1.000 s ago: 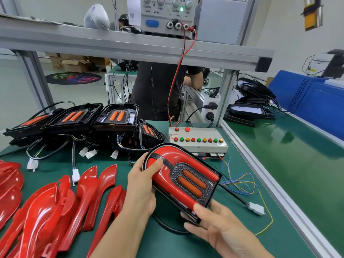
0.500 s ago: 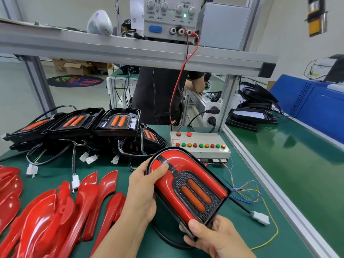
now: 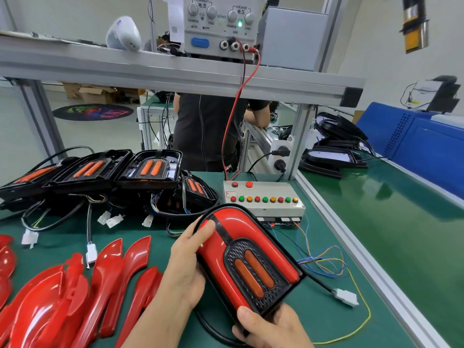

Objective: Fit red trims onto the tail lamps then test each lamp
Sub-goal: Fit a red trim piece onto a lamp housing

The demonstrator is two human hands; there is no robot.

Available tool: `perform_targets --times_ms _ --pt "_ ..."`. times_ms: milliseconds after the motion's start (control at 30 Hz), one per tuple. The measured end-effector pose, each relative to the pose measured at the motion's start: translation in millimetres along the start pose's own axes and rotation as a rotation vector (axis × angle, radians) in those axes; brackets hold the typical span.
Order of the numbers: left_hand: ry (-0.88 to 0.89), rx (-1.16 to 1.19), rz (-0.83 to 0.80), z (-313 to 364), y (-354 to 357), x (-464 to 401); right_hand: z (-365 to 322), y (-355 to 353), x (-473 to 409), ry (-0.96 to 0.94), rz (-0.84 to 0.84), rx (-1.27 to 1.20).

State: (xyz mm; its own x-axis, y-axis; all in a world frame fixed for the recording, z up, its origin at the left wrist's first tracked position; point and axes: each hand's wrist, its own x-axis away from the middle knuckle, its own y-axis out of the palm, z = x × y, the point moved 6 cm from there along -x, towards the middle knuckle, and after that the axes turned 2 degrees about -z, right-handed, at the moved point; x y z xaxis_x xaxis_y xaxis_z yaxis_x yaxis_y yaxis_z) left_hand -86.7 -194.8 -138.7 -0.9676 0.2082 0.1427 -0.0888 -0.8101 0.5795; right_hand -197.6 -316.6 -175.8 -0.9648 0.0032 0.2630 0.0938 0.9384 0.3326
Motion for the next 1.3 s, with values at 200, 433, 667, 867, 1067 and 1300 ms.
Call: perform_targets --times_ms 200,433,667,867,1067,1300 --pt "-0.03 -0.037 0.083 0 2 -3 3 1 2 0.043 -0.055 -0.017" --pt "0.002 -0.114 0.067 1 0 -2 0 -2 2 0.045 -0.047 -0.022" --pt "0.057 -0.142 0.082 5 -2 -5 -1 2 5 0.019 0.006 0.003" --pt "0.107 -0.003 0.158 1 -8 -3 -2 6 6 -0.138 0.134 0.113" --pt "0.163 0.008 0.083 -7 9 4 -6 3 -4 -0.088 0.141 0.091" --pt "0.214 0.004 -0.101 19 27 -10 -66 -38 17 -0.049 0.26 0.525"
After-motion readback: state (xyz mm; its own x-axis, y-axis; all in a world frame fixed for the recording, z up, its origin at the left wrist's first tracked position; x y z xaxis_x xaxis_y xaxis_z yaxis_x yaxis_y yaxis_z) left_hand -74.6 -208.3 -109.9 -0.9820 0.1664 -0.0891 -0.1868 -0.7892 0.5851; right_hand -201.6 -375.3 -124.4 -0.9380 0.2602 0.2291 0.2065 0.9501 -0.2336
